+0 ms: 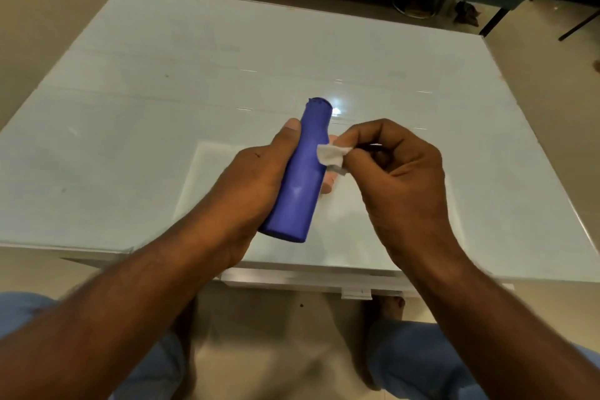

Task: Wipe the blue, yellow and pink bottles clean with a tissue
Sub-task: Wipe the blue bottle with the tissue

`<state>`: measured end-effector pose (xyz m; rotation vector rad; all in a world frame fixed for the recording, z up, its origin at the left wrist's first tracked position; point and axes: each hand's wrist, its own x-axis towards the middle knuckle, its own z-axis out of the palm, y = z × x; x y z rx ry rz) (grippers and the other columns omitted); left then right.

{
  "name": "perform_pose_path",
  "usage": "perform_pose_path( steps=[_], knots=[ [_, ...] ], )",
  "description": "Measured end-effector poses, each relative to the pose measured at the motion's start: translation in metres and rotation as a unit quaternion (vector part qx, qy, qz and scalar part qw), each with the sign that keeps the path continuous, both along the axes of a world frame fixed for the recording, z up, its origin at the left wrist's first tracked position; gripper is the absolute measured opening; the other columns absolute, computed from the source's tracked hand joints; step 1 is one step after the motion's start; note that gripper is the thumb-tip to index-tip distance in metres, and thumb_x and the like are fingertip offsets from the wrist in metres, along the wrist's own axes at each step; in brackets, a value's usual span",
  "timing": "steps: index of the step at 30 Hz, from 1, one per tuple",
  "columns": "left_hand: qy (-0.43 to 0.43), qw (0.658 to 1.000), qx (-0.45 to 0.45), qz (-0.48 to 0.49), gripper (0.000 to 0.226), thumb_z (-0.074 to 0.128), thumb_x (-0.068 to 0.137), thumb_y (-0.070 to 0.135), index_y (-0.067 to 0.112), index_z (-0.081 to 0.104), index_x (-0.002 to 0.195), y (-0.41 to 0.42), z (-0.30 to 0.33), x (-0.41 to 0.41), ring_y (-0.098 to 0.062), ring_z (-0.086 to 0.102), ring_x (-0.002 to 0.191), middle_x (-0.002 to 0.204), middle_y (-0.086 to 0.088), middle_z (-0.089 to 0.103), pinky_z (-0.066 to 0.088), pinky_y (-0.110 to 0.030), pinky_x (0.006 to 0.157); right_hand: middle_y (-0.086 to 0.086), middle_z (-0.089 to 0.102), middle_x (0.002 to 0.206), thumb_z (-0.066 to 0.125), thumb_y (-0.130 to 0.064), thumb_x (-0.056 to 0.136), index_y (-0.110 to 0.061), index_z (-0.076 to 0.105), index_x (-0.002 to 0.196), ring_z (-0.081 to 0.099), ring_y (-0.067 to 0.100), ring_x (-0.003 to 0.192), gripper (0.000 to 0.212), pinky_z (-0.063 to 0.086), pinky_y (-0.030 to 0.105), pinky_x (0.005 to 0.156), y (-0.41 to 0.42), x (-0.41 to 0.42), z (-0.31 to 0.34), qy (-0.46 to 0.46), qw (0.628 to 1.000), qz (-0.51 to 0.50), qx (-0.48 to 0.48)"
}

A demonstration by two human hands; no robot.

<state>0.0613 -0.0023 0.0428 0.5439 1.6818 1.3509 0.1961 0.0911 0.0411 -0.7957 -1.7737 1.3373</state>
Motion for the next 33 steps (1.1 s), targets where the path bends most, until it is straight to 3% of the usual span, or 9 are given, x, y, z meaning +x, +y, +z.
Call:
perform_pose_path(
  steps=[4,7,10,16,19,26,33],
  knots=[
    [-0.035,0.997,-0.012,0.061,0.048,0.043,0.098,0.064,0.024,0.069,0.101,-0.002,-0.002,-0.011,-0.015,0.071,0.071,0.085,-0.002,0.077,0.056,-0.031,0.068,0.004,0.075,0.091,0.073,0.0,0.092,-0.014,0.077,0.089,0.074,0.02,0.084,0.015,0.065,0.045,0.078,-0.012,-0.005,-0.005,-0.047,0.994,0.102,0.005],
    [-0.042,0.997,0.001,0.062,0.043,0.044,0.097,0.064,0.028,0.068,0.096,-0.003,-0.002,-0.011,-0.009,0.07,0.063,0.071,0.007,0.076,0.055,-0.028,0.063,-0.005,0.076,0.093,0.072,-0.013,0.092,-0.018,0.076,0.095,0.074,0.013,0.085,0.007,0.062,0.028,0.075,-0.007,-0.006,0.002,-0.036,0.995,0.092,0.001],
    [-0.041,0.998,0.003,0.037,0.039,0.044,0.098,0.062,0.03,0.064,0.094,-0.001,-0.001,-0.005,-0.009,0.072,0.059,0.068,0.011,0.075,0.057,-0.027,0.062,-0.01,0.076,0.093,0.075,-0.015,0.098,-0.013,0.074,0.104,0.072,0.003,0.082,0.006,0.055,0.014,0.067,0.0,-0.005,0.01,-0.015,0.998,0.042,-0.046],
    [-0.053,0.996,-0.007,0.068,0.035,0.044,0.098,0.06,0.03,0.062,0.092,-0.002,-0.002,-0.005,-0.013,0.07,0.064,0.066,0.008,0.074,0.057,-0.028,0.062,-0.008,0.074,0.1,0.076,-0.033,0.091,-0.017,0.072,0.103,0.075,0.018,0.095,0.02,0.064,0.03,0.077,-0.009,-0.007,0.002,-0.06,0.996,0.059,-0.037],
    [-0.05,0.996,-0.012,0.071,0.036,0.044,0.098,0.062,0.031,0.062,0.091,-0.003,-0.004,-0.005,-0.012,0.07,0.064,0.065,0.01,0.073,0.057,-0.028,0.064,-0.009,0.073,0.1,0.078,-0.026,0.097,-0.017,0.071,0.102,0.074,0.016,0.094,0.013,0.061,0.024,0.073,-0.011,-0.009,0.003,-0.068,0.996,0.059,-0.02],
    [-0.037,0.997,-0.029,0.064,0.038,0.041,0.098,0.061,0.028,0.06,0.093,0.001,-0.004,-0.001,-0.022,0.069,0.077,0.089,-0.003,0.072,0.058,-0.035,0.075,-0.001,0.071,0.104,0.075,-0.017,0.099,-0.015,0.069,0.103,0.072,0.013,0.092,0.007,0.058,0.018,0.071,-0.014,-0.006,0.001,-0.074,0.996,0.05,0.012],
    [-0.013,0.998,-0.041,0.037,0.04,0.04,0.098,0.062,0.028,0.06,0.095,0.001,-0.005,0.001,-0.021,0.069,0.076,0.092,-0.004,0.072,0.056,-0.032,0.071,-0.001,0.07,0.104,0.076,-0.017,0.099,-0.014,0.069,0.102,0.073,0.02,0.095,0.008,0.063,0.025,0.077,-0.013,0.002,-0.005,-0.075,0.996,0.044,0.034]
  ],
)
